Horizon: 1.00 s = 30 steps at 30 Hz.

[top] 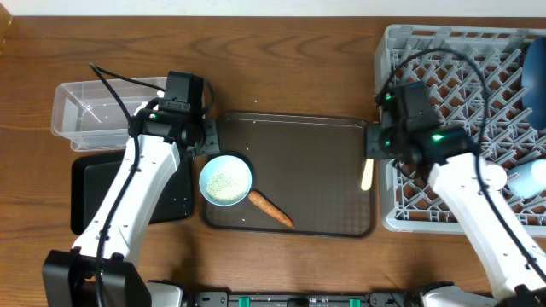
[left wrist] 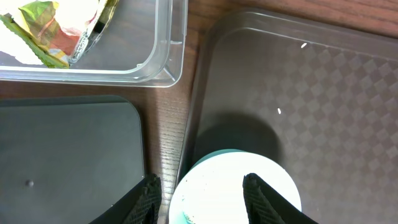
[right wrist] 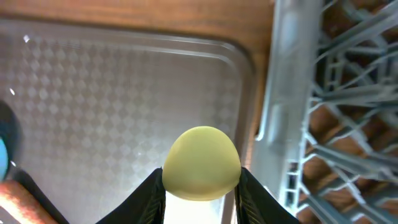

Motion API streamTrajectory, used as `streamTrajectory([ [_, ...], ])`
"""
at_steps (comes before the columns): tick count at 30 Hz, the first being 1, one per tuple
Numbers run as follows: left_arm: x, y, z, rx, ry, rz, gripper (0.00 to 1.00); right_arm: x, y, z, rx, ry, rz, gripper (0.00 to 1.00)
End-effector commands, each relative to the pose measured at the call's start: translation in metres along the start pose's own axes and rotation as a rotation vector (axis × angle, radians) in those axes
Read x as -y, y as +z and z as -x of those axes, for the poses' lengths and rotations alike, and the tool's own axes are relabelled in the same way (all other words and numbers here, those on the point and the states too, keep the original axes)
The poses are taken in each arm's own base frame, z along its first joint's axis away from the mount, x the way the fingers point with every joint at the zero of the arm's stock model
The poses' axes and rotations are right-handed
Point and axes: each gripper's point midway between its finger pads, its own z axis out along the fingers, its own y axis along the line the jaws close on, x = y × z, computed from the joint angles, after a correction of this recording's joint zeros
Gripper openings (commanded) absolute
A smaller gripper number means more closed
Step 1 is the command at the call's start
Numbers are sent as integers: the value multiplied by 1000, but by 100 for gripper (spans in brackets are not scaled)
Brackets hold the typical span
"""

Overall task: Sort waste into correct bins and load items into the dishwasher rack
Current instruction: 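Carry the yellow spoon into the rack and release it upright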

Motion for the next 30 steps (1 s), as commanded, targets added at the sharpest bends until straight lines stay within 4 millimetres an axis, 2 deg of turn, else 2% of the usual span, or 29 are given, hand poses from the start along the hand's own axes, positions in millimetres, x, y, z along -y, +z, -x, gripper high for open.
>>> streamTrajectory([
  [1,-2,-3,5,15,-9,9,45,8,-27,26,69,-1,4,32],
  [6,-2,-3,5,15,-9,9,45,28,-59,42,80,52,-19,31],
  [10,-2,-3,5,15,-9,9,46,31,-77,50,86,77,17,30],
  [14,-2,-3,5,15,-9,9,46,41,-82,47,72,87,12,30],
  [20,-2,-3,5,15,-9,9,45,69,-70,34,-10,104,-82,30],
  [30,-2,-3,5,15,-9,9,46,79,-20,12,-208,105,-100,31],
])
